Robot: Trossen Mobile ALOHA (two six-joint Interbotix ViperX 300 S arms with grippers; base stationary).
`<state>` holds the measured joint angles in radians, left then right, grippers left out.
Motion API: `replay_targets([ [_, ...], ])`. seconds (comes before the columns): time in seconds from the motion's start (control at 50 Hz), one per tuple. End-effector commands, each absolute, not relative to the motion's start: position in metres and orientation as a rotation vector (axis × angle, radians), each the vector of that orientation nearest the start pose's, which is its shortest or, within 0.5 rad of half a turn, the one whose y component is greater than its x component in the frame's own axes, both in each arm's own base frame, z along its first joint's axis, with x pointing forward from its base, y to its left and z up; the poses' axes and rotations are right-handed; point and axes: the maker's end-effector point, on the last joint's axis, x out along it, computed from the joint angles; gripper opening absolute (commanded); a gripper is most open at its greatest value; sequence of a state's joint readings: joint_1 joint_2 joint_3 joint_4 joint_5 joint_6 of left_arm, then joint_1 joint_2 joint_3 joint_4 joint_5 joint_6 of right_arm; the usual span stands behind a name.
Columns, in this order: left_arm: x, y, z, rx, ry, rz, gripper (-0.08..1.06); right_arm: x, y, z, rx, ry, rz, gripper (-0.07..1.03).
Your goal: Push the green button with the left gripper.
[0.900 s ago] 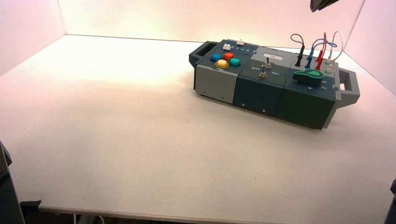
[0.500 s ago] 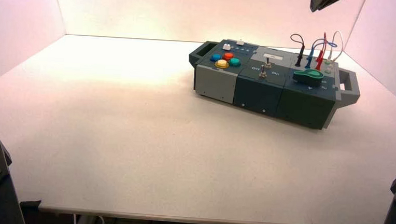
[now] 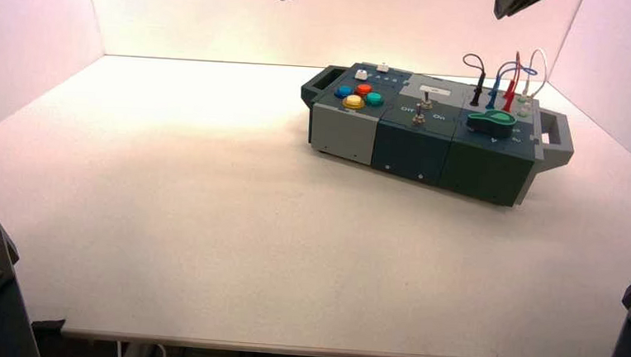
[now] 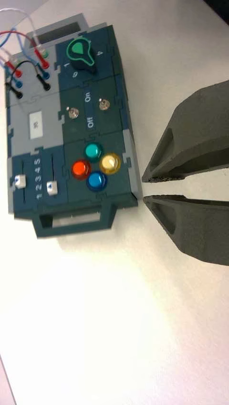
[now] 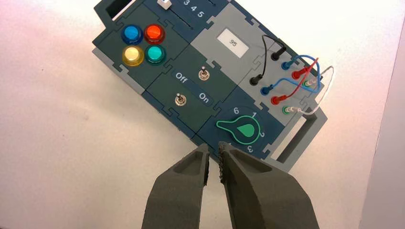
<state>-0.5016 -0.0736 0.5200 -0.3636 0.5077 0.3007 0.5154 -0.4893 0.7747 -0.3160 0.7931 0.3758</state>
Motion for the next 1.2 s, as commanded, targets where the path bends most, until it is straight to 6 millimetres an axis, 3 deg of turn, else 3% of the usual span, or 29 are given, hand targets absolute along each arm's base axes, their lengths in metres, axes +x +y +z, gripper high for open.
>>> replay_targets([
  [0.02,0.361,-0.245,0.175,0.148,0.911,-0.65,0.12,0.273,0.108,0.199,-0.23,0.959,0.192,0.13],
  [0.24,0.369,-0.265,0.163,0.176,0.948,-0.685,-0.01,0.273,0.108,0.199,-0.23,0.959,0.192,0.13],
  [0.44,0.37,-0.283,0.156,0.207,0.967,-0.724,-0.03,0.273,0.109,0.197,-0.229,0.964,0.19,0.13],
  [0.8,0.379,-0.32,0.119,0.256,1.071,-0.783,-0.03,0.275,0.109,0.198,-0.214,0.963,0.183,0.13],
  [1.2,0.389,-0.338,0.1,0.305,1.129,-0.834,-0.03,0.275,0.108,0.201,-0.168,0.962,0.17,0.13],
])
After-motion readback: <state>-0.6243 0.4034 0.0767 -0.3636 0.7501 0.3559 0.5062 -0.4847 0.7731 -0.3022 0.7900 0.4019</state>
